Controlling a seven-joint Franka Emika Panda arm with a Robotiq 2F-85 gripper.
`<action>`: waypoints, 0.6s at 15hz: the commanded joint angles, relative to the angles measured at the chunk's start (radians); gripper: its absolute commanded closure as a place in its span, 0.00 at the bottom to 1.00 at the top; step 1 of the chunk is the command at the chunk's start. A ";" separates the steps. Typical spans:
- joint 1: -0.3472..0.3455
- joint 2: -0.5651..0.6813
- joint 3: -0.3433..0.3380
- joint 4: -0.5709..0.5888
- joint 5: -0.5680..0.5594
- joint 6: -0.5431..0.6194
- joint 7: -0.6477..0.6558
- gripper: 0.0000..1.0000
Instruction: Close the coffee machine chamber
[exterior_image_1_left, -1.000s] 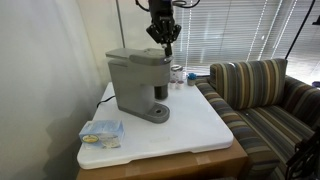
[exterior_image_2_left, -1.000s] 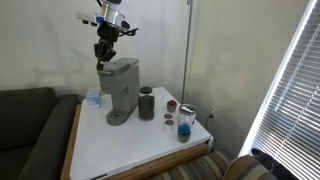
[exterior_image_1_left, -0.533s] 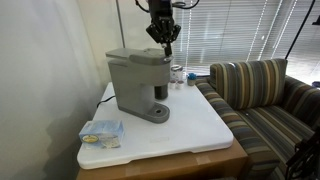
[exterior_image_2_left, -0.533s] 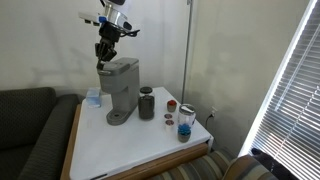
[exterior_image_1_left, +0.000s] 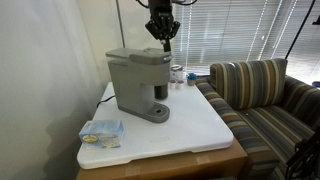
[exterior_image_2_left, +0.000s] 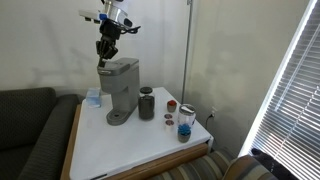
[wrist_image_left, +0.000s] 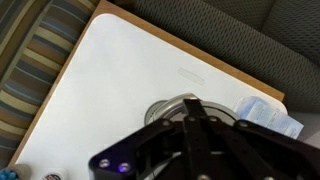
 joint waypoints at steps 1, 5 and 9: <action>-0.003 -0.022 -0.006 -0.005 -0.018 0.024 -0.020 1.00; 0.002 -0.004 -0.003 0.017 -0.035 0.115 -0.044 1.00; 0.006 -0.001 -0.003 0.007 -0.049 0.234 -0.069 1.00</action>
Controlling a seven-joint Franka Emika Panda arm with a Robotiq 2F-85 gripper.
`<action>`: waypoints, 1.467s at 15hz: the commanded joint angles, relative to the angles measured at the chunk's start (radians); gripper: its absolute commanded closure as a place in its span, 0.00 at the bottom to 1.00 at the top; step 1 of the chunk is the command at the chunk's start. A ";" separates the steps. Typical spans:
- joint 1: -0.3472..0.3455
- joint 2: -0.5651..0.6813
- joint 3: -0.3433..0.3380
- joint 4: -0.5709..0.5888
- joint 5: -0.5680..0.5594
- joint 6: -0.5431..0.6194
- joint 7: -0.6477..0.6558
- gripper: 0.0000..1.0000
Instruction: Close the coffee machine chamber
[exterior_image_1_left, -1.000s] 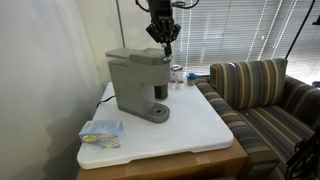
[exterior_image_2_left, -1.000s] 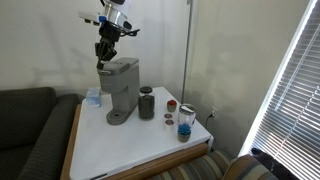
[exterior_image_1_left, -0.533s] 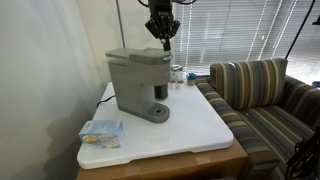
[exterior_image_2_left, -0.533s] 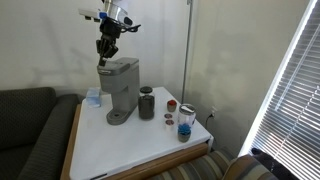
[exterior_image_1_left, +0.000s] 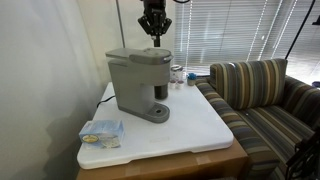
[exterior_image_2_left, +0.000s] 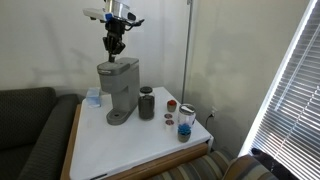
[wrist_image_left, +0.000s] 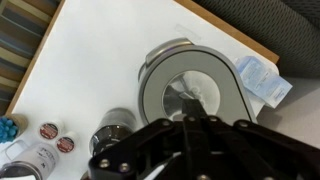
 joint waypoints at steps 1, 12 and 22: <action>0.001 -0.002 -0.002 -0.013 -0.016 0.081 -0.036 1.00; 0.021 -0.003 -0.001 -0.021 -0.028 0.095 -0.029 1.00; 0.013 -0.011 -0.001 -0.061 -0.014 0.104 -0.019 1.00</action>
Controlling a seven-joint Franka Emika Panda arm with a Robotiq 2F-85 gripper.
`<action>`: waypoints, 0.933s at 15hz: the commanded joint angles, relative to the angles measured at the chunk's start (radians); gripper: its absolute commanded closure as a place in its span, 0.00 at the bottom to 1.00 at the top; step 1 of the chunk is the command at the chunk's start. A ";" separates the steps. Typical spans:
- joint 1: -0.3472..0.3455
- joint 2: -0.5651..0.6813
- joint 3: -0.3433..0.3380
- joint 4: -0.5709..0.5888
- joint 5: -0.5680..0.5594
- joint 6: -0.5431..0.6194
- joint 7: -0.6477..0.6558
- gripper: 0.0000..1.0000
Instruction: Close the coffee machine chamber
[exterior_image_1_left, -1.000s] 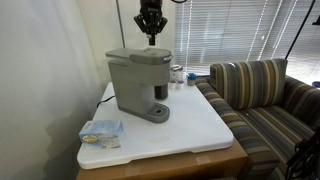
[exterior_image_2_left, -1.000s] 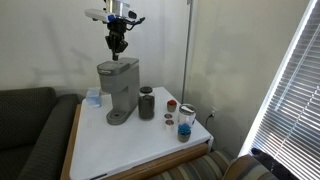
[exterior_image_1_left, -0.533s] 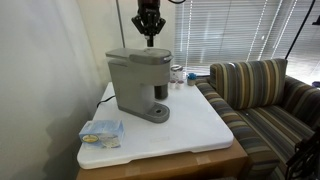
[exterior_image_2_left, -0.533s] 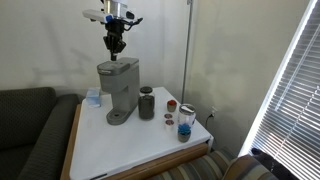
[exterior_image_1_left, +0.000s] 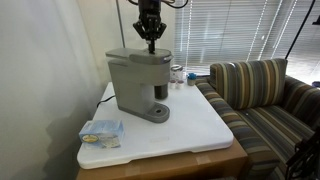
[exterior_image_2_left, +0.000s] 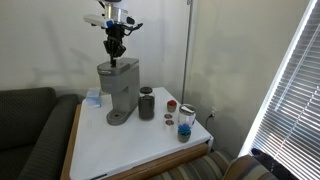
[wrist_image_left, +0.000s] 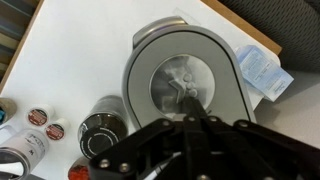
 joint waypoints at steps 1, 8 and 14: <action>-0.009 -0.029 -0.002 -0.045 0.004 0.016 -0.001 1.00; -0.009 -0.047 -0.003 -0.063 0.003 0.006 0.011 1.00; -0.017 -0.066 0.005 -0.076 0.017 -0.052 0.011 1.00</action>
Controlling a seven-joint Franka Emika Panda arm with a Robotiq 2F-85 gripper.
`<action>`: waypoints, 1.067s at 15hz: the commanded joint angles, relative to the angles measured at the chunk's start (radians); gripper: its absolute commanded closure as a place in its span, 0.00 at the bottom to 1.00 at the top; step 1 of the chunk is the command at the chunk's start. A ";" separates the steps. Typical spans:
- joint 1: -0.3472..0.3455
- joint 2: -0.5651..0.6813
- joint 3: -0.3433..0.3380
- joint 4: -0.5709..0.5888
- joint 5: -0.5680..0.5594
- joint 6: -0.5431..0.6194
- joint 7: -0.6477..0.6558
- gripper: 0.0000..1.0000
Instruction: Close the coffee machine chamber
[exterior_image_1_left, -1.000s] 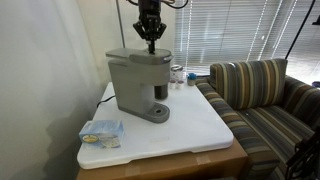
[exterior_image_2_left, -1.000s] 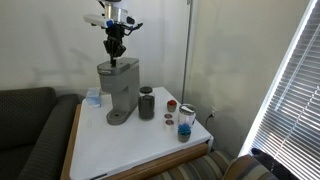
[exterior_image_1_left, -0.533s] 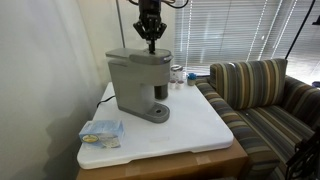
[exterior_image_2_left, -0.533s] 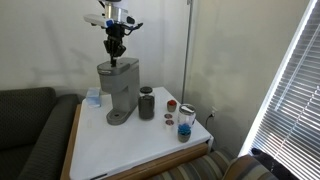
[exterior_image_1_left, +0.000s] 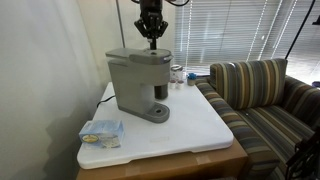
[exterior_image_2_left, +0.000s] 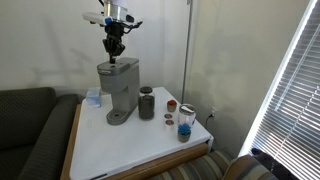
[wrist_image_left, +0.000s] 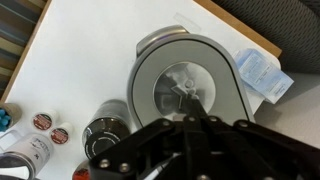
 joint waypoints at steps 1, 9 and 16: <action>-0.016 -0.043 0.007 -0.055 0.022 -0.057 -0.002 1.00; 0.003 0.000 -0.008 -0.003 0.030 -0.098 -0.002 0.99; 0.003 0.000 -0.008 -0.003 0.031 -0.098 -0.002 0.99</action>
